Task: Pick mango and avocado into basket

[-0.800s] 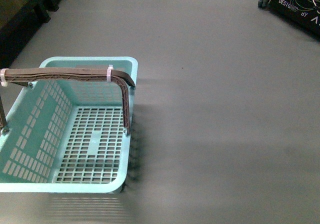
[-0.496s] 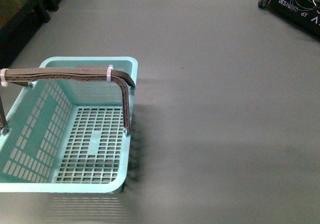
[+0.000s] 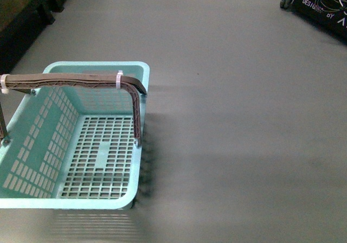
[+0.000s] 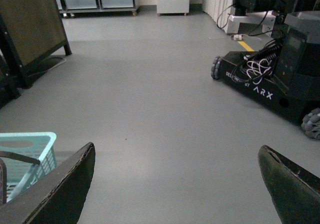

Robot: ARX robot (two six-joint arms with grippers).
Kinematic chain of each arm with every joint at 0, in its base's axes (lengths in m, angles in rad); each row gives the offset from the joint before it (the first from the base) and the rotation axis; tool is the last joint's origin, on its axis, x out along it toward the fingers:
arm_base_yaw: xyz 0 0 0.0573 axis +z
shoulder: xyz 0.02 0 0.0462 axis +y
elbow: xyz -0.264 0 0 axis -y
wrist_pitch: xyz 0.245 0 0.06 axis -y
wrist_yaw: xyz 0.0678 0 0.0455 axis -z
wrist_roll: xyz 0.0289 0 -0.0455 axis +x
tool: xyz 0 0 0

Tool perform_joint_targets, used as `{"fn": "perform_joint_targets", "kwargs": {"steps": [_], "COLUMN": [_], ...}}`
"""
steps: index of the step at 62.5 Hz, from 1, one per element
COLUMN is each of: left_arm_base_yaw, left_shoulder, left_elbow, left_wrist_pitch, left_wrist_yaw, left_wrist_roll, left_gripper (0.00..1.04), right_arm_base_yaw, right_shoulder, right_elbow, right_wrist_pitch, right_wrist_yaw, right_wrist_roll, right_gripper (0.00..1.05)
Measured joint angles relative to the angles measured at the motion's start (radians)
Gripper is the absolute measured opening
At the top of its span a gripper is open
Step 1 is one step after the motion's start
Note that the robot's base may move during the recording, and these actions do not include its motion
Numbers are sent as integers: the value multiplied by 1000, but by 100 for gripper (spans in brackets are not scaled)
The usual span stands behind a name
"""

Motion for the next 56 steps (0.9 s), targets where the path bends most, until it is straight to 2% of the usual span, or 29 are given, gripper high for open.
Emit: {"fn": "perform_joint_targets", "kwargs": {"steps": [4,11,28,34,41,56], "left_arm_base_yaw": [27,14,-163,-246,-307,-342], "left_shoulder": [141,380,997,1212,1365,1536], "left_elbow": [30,50,136,234,341,515], "left_wrist_pitch": [87,223,615,679,692,681], "left_wrist_yaw": [-5,-47,-323,-388,-411,-451], "left_wrist_roll": [-137,-293,-521,-597,-654,-690], "left_gripper": [96,96,96,96,96,96], "right_arm_base_yaw": [0,0,0,0,0,0], "right_shoulder": [0,0,0,0,0,0], "right_elbow": [0,0,0,0,0,0], "right_wrist_pitch": [0,0,0,0,0,0], "right_wrist_yaw": [0,0,0,0,0,0], "right_wrist_roll": [0,0,0,0,0,0], "right_gripper": [96,96,96,96,96,96]}}
